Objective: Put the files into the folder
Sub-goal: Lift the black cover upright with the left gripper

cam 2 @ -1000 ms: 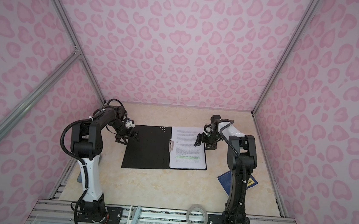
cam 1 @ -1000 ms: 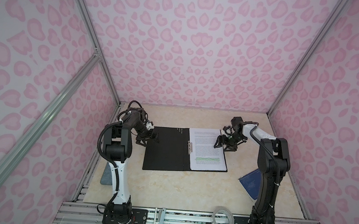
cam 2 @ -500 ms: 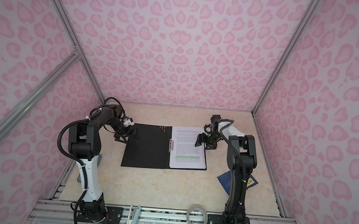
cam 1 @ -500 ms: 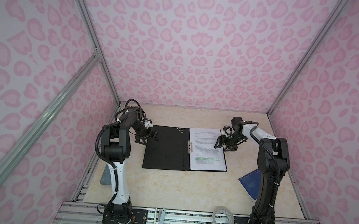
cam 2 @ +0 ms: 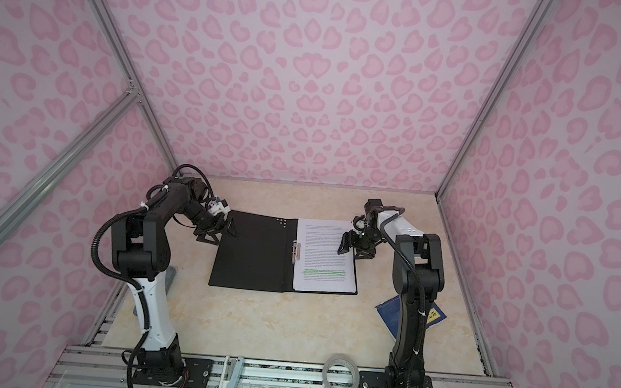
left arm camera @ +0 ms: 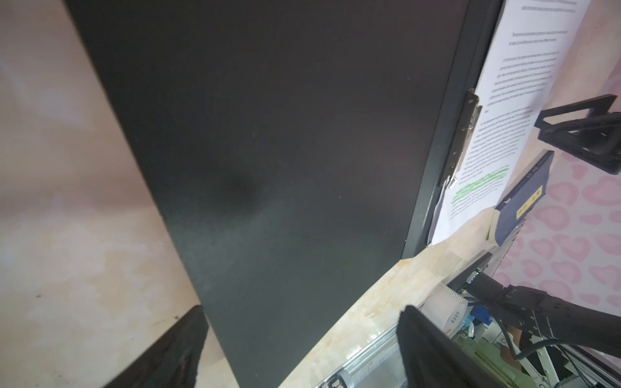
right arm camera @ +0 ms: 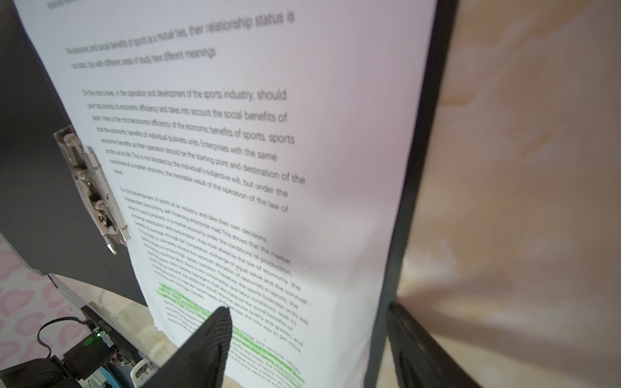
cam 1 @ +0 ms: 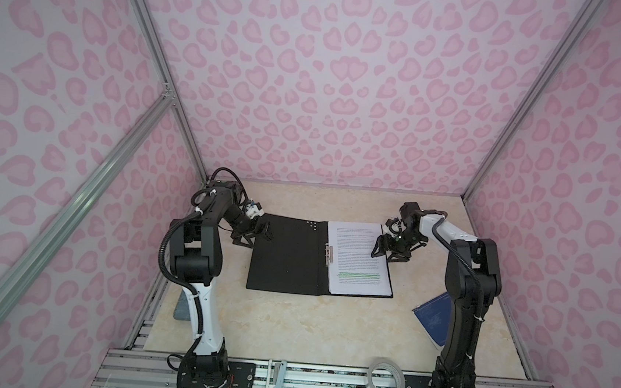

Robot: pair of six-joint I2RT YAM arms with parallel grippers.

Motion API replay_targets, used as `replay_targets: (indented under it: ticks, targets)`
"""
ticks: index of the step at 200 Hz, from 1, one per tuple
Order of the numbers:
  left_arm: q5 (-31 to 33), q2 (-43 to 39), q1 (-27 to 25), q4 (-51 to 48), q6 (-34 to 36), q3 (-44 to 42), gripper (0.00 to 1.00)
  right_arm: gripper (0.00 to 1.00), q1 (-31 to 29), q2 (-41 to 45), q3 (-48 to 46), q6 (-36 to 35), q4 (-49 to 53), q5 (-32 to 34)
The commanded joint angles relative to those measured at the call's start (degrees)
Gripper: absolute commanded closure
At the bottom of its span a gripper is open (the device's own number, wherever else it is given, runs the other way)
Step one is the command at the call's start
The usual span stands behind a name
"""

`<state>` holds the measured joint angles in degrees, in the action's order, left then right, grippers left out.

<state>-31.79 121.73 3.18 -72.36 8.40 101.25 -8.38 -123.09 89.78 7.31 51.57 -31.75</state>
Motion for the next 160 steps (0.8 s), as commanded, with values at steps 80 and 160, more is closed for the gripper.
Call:
replay_targets:
  ticks: [80, 160]
  targets:
    - [-25.9, -2.06, -0.28, -9.32, 8.74, 2.2, 0.1, 0.25, -0.41, -2.68, -1.27, -0.63, 3.27, 0.81]
    - [-31.12, -2.56, -0.28, -14.29, 13.17, 4.57, 0.1, 0.25, -0.23, -2.95, -1.36, -0.98, 3.62, 1.25]
